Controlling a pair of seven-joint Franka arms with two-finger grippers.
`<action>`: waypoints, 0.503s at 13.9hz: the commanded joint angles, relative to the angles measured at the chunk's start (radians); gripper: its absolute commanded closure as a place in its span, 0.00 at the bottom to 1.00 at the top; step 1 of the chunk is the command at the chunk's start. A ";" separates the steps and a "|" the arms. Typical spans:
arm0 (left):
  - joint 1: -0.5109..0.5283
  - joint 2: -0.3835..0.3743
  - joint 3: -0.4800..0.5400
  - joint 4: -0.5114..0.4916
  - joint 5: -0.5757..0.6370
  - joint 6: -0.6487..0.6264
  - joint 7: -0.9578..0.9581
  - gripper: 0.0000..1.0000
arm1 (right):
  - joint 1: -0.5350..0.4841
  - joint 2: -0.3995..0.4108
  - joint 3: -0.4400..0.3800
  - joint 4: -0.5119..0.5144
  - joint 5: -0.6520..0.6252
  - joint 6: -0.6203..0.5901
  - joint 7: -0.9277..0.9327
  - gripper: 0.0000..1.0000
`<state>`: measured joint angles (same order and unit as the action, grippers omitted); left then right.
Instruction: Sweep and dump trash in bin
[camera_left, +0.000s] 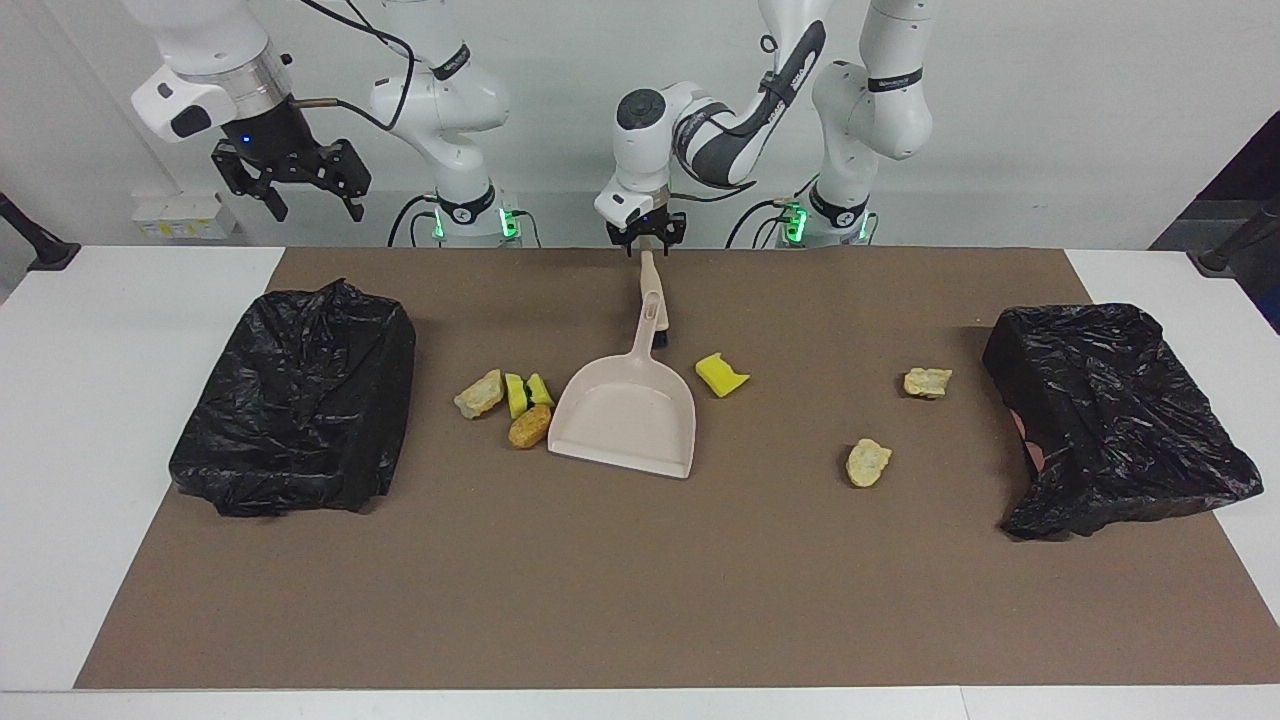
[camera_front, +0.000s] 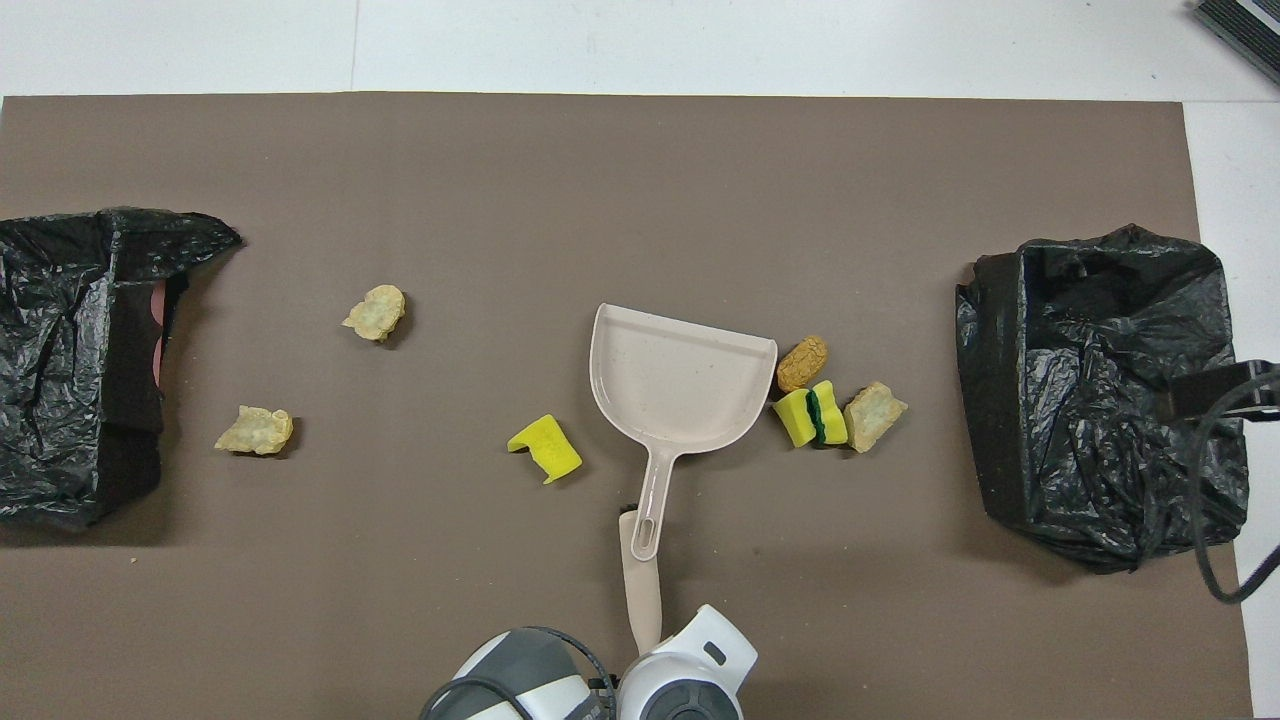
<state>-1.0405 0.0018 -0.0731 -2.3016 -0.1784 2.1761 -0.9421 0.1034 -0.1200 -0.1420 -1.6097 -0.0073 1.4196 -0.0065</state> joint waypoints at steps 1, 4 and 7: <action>-0.015 -0.017 0.019 -0.019 -0.020 -0.025 -0.009 1.00 | -0.007 -0.026 0.002 -0.032 -0.011 0.010 -0.029 0.00; 0.034 -0.071 0.029 0.017 -0.020 -0.207 -0.015 1.00 | -0.007 -0.026 0.002 -0.032 -0.011 0.012 -0.029 0.00; 0.115 -0.103 0.038 0.024 -0.015 -0.393 -0.086 1.00 | -0.008 -0.026 0.002 -0.032 -0.011 0.012 -0.029 0.00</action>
<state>-0.9888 -0.0654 -0.0363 -2.2765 -0.1830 1.8809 -0.9907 0.1030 -0.1210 -0.1420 -1.6127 -0.0073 1.4196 -0.0067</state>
